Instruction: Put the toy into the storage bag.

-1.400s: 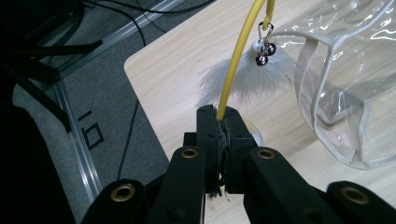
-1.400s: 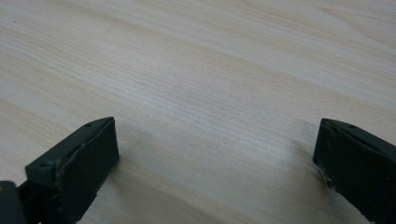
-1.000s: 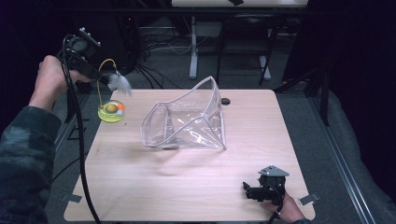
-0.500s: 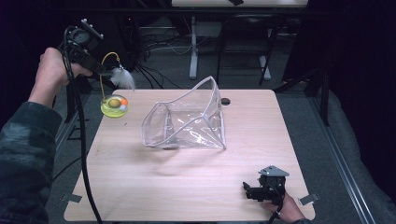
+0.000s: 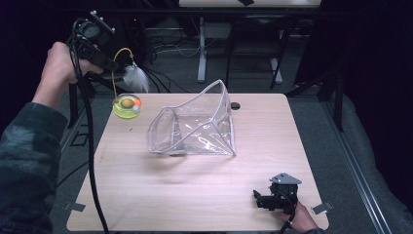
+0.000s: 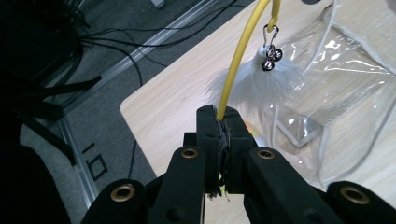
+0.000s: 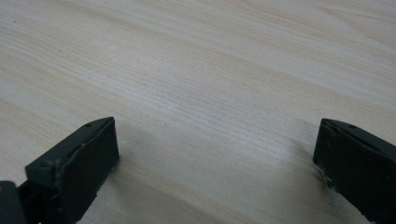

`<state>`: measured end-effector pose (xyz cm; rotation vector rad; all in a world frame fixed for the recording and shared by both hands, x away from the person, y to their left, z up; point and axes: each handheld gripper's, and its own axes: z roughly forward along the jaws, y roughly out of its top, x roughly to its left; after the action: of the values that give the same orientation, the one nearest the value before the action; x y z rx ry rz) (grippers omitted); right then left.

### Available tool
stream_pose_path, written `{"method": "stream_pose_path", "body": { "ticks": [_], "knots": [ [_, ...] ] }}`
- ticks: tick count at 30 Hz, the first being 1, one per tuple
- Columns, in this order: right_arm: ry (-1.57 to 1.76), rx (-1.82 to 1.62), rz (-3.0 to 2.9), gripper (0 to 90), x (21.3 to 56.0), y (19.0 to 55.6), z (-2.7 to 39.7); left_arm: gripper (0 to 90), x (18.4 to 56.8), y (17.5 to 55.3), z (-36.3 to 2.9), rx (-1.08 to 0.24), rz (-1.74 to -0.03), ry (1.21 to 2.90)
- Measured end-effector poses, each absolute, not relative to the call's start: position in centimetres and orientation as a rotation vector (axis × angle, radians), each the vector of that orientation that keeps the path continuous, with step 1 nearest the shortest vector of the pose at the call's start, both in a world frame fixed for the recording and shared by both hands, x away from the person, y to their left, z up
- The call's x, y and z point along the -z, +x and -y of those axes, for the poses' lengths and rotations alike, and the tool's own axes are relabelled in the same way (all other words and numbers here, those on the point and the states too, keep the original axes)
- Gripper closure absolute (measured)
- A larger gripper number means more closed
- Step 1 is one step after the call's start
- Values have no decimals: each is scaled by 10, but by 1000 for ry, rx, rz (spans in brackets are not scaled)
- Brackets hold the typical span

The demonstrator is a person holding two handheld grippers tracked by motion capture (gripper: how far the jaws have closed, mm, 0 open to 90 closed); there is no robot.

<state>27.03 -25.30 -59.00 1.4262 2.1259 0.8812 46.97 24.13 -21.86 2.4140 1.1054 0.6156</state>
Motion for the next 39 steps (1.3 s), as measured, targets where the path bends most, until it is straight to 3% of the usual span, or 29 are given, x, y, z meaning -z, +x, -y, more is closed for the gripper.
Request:
{"method": "stream_pose_path", "body": {
  "ticks": [20, 39],
  "knots": [
    [1425, -881, -2127, 0, 590, 270, 253, 879, 214, 464, -203, -487, -939, 2404],
    [1421, -880, -2129, 0, 590, 270, 253, 879, 236, 468, -158, -378, -826, 2460]
  ]
}}
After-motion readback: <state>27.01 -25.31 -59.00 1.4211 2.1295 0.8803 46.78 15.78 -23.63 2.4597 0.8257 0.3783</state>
